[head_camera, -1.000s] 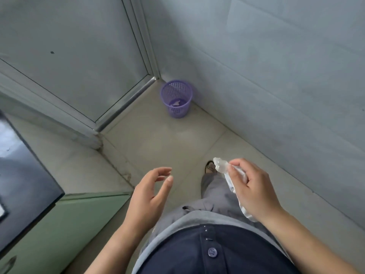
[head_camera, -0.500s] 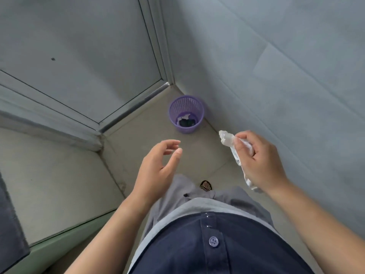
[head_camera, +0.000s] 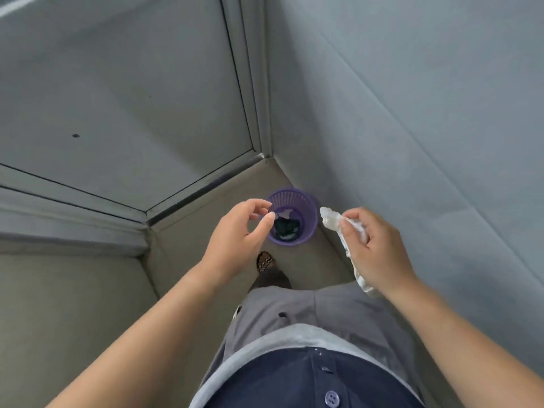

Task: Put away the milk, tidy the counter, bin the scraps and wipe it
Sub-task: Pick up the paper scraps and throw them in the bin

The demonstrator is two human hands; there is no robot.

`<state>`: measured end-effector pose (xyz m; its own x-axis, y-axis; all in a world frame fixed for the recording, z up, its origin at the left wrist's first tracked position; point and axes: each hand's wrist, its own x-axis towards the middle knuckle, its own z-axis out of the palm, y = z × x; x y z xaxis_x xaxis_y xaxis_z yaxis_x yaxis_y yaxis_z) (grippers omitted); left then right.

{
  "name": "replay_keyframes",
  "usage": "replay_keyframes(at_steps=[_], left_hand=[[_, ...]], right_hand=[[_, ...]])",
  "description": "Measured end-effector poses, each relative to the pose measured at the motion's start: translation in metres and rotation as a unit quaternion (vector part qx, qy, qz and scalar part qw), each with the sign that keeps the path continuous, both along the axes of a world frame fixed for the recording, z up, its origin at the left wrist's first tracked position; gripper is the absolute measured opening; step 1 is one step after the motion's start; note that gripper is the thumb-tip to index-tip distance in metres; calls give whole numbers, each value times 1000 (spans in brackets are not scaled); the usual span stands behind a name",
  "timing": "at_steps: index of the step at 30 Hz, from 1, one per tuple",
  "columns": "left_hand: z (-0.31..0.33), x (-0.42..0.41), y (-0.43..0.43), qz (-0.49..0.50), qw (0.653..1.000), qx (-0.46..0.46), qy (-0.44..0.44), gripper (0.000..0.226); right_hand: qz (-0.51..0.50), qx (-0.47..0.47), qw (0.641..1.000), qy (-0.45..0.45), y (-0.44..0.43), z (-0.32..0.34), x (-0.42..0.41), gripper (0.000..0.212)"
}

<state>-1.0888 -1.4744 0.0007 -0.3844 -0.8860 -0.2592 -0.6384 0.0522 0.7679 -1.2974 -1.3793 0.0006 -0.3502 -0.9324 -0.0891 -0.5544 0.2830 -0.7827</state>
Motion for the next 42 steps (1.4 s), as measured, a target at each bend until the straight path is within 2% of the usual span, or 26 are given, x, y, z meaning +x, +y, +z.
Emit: replay_keyframes(at_steps=[5, 12, 16, 21, 25, 29, 34, 37, 42], left_hand=[[-37, -16, -81, 72, 996, 48, -35, 16], [-125, -10, -122, 132, 980, 90, -120, 22], [-211, -11, -136, 150, 971, 120, -142, 25], [-349, -18, -150, 166, 959, 168, -154, 26], [-459, -27, -152, 138, 961, 174, -162, 38], [-532, -38, -150, 97, 967, 154, -176, 49], [-567, -47, -149, 50, 970, 127, -202, 52], [-567, -45, -148, 34, 969, 122, -214, 54], [-532, -37, -152, -2, 960, 149, -235, 57]], right_hand=[[74, 62, 995, 3, -86, -33, -5, 5], [102, 146, 984, 10, -156, -131, -18, 5], [134, 180, 974, 23, -176, -219, -21, 6], [136, 208, 968, 38, -197, -357, -27, 15], [138, 232, 962, 48, -207, -467, -28, 17], [149, 257, 954, 32, -216, -544, -25, 21], [196, 359, 909, 87, -217, -583, -25, 44], [205, 389, 893, 94, -209, -582, -27, 45], [200, 396, 892, 90, -196, -541, -30, 43]])
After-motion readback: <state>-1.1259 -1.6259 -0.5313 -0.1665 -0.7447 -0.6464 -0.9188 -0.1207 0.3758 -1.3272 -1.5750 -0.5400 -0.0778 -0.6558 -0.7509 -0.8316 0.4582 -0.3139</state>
